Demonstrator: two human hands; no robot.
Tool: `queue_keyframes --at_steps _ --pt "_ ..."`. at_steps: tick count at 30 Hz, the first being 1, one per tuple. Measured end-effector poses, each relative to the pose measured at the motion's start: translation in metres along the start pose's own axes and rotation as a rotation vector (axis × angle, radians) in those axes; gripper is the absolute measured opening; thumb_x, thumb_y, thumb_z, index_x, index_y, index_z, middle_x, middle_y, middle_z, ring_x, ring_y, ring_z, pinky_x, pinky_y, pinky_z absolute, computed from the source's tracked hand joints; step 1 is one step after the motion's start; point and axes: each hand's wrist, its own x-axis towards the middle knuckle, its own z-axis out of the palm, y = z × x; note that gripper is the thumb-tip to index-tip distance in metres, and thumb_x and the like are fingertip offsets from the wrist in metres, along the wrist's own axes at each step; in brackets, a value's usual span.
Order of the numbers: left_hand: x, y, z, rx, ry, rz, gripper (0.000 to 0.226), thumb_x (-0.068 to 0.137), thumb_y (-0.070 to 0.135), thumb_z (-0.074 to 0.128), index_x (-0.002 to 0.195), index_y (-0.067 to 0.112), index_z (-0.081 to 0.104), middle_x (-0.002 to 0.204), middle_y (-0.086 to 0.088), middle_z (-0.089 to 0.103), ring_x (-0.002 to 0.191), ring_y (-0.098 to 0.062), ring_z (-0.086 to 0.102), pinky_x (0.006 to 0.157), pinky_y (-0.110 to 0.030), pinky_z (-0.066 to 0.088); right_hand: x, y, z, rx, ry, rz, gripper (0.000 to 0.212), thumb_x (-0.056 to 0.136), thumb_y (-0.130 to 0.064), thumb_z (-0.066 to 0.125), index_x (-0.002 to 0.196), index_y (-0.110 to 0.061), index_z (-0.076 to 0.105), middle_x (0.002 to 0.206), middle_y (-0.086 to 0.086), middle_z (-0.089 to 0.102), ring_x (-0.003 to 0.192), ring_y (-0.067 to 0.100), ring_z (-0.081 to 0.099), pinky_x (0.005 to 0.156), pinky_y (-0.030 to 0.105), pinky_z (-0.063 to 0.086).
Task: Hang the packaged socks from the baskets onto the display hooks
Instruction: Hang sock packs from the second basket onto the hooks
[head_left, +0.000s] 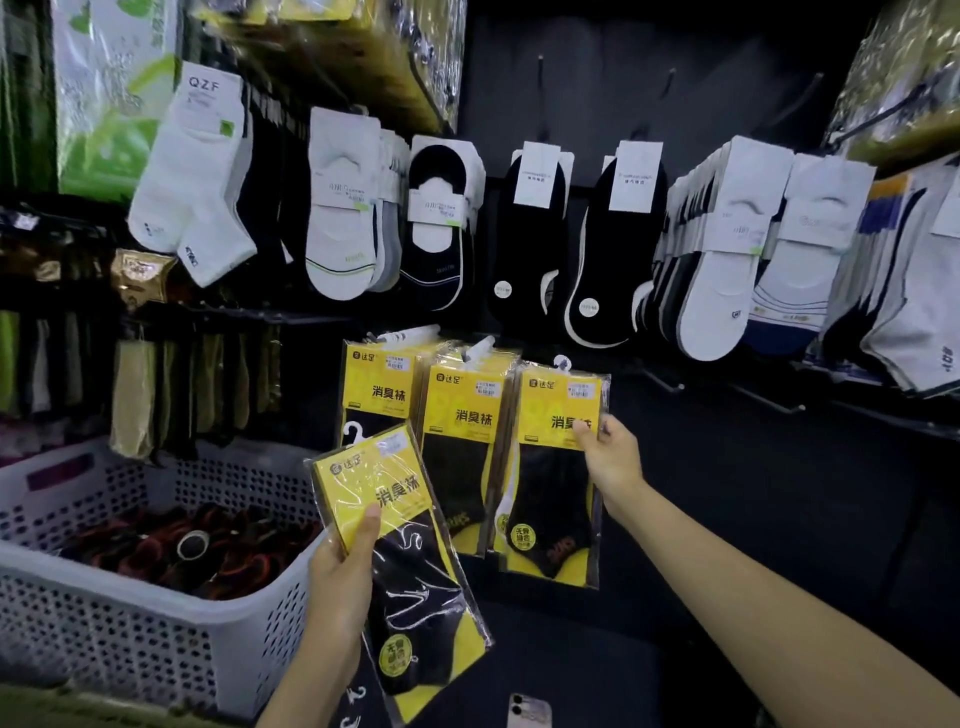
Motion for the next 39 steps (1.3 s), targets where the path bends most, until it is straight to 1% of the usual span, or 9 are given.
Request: queue_keyframes --at_steps 3,8,13,16,21,23,29,32,39 --pt "0.005 -0.003 -0.001 0.001 -0.022 0.014 0.017 0.09 0.037 0.056 0.103 0.029 0.064 0.093 0.018 0.071 0.089 0.006 0.061 0.07 -0.014 0.038 0.021 0.017 0.009 -0.041 0.077 0.0 0.013 0.095 -0.015 0.056 0.106 -0.011 0.06 0.11 0.006 0.066 0.104 0.02 0.062 0.091 0.03 0.048" --pt "0.011 -0.012 -0.003 0.03 -0.03 0.01 0.022 0.089 0.038 0.058 0.109 0.03 0.063 0.095 0.019 0.071 0.092 0.006 0.06 0.074 -0.016 0.039 0.047 0.034 0.017 -0.09 0.287 0.109 0.021 0.084 -0.028 0.071 0.093 -0.013 0.059 0.098 0.005 0.067 0.086 0.017 0.061 0.072 0.026 0.044" --pt "0.008 -0.014 -0.002 0.059 -0.047 -0.008 0.017 0.089 0.04 0.057 0.105 0.037 0.061 0.094 0.028 0.066 0.094 0.011 0.054 0.078 -0.02 0.037 0.026 0.049 0.016 -0.05 0.386 0.261 0.03 0.085 -0.022 0.07 0.109 -0.009 0.057 0.112 0.01 0.062 0.087 0.016 0.053 0.069 0.023 0.043" --pt "0.002 -0.012 0.006 0.061 -0.089 -0.013 0.015 0.089 0.037 0.058 0.103 0.041 0.06 0.096 0.029 0.067 0.091 0.013 0.057 0.081 -0.019 0.038 -0.016 0.048 0.024 0.005 0.204 0.247 0.032 0.089 -0.025 0.065 0.114 -0.008 0.055 0.113 0.009 0.062 0.094 0.017 0.056 0.078 0.027 0.045" --pt "-0.013 -0.013 0.026 0.061 -0.164 -0.02 0.012 0.086 0.033 0.063 0.097 0.038 0.064 0.093 0.026 0.07 0.087 0.01 0.064 0.073 -0.015 0.042 -0.101 0.033 0.034 0.074 -0.435 0.269 0.029 0.096 -0.038 0.051 0.112 -0.017 0.063 0.113 0.002 0.067 0.105 0.015 0.063 0.093 0.032 0.051" --pt "-0.019 -0.014 0.032 0.07 -0.183 -0.034 0.014 0.084 0.035 0.064 0.098 0.036 0.066 0.094 0.022 0.072 0.086 0.007 0.065 0.07 -0.013 0.045 -0.119 0.032 0.033 0.092 -0.485 0.22 0.028 0.093 -0.033 0.057 0.114 -0.016 0.064 0.113 0.0 0.07 0.105 0.013 0.065 0.094 0.026 0.05" --pt "-0.031 -0.018 0.047 0.169 -0.324 -0.094 0.028 0.075 0.056 0.058 0.102 0.047 0.06 0.105 0.025 0.063 0.091 0.017 0.057 0.074 -0.01 0.046 -0.112 0.022 0.012 0.297 -0.066 0.229 0.015 0.095 -0.019 0.057 0.1 -0.007 0.066 0.102 0.009 0.072 0.095 0.023 0.068 0.087 0.035 0.053" --pt "-0.038 -0.023 0.054 0.241 -0.459 -0.145 0.058 0.07 0.066 0.05 0.122 0.041 0.057 0.127 0.015 0.059 0.118 0.0 0.052 0.106 -0.032 0.041 -0.09 0.012 -0.004 0.25 0.16 0.208 0.022 0.095 -0.02 0.057 0.075 -0.011 0.058 0.078 0.007 0.059 0.074 0.02 0.054 0.073 0.033 0.046" --pt "-0.038 -0.023 0.067 0.2 -0.486 -0.134 0.063 0.078 0.061 0.042 0.136 0.037 0.044 0.132 0.015 0.048 0.123 -0.006 0.043 0.104 -0.029 0.037 -0.052 -0.008 -0.007 0.123 0.11 0.088 0.024 0.095 -0.022 0.056 0.073 -0.012 0.056 0.066 -0.004 0.047 0.064 0.009 0.042 0.062 0.022 0.038"
